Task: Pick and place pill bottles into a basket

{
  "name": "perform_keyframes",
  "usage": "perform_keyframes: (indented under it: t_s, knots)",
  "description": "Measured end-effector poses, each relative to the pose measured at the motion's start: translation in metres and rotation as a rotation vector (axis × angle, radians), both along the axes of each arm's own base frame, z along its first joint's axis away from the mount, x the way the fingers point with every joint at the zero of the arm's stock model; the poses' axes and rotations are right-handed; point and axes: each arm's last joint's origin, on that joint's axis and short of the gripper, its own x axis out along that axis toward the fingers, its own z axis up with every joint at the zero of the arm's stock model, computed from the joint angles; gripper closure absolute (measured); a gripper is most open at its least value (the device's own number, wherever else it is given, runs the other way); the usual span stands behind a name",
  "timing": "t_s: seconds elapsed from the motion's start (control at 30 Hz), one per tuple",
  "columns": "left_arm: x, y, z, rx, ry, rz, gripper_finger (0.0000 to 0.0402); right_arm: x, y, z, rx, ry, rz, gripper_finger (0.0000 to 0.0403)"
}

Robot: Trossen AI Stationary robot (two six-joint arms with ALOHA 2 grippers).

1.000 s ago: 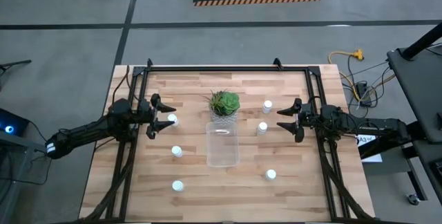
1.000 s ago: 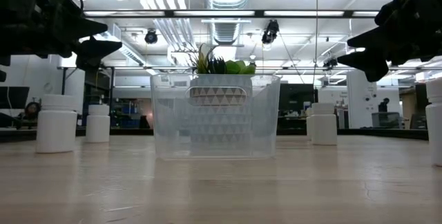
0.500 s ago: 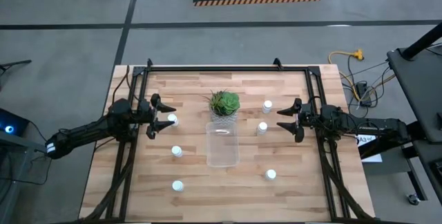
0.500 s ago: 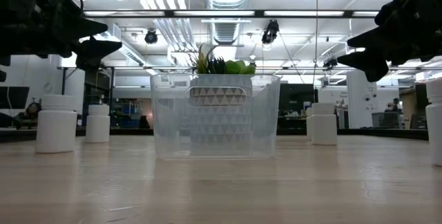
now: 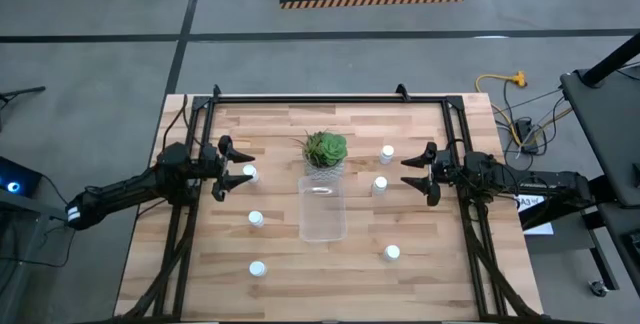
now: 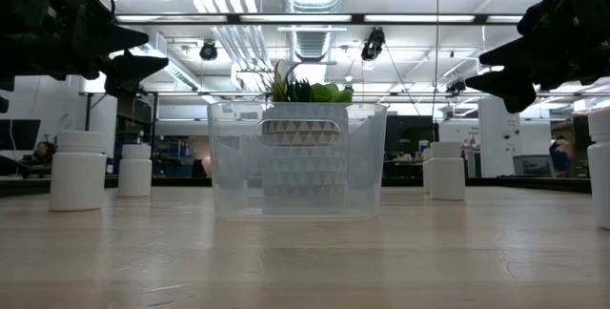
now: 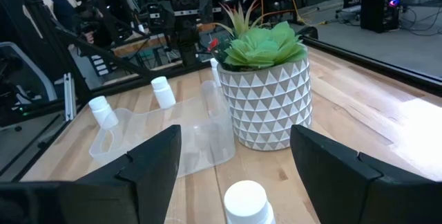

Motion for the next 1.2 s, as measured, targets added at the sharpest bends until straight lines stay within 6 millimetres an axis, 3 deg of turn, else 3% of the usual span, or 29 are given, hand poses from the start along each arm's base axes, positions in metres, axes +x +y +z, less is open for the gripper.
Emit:
perform_keyframes:
  t_s: [0.53, 1.03, 1.2]
  knots:
    - [0.0, 0.0, 0.0, 0.0, 0.0, 0.0, 0.0143, 0.0, 0.0, 0.0, 0.029, -0.006, -0.002, 0.0142]
    - [0.0, 0.0, 0.0, 0.0, 0.0, 0.0, 0.0143, 0.0, -0.001, 0.014, 0.578, -0.215, -0.031, 0.0142]
    - [0.0, 0.0, 0.0, 0.0, 0.0, 0.0, 0.0143, 0.0, -0.003, 0.015, 0.673, -0.269, -0.127, 0.0142]
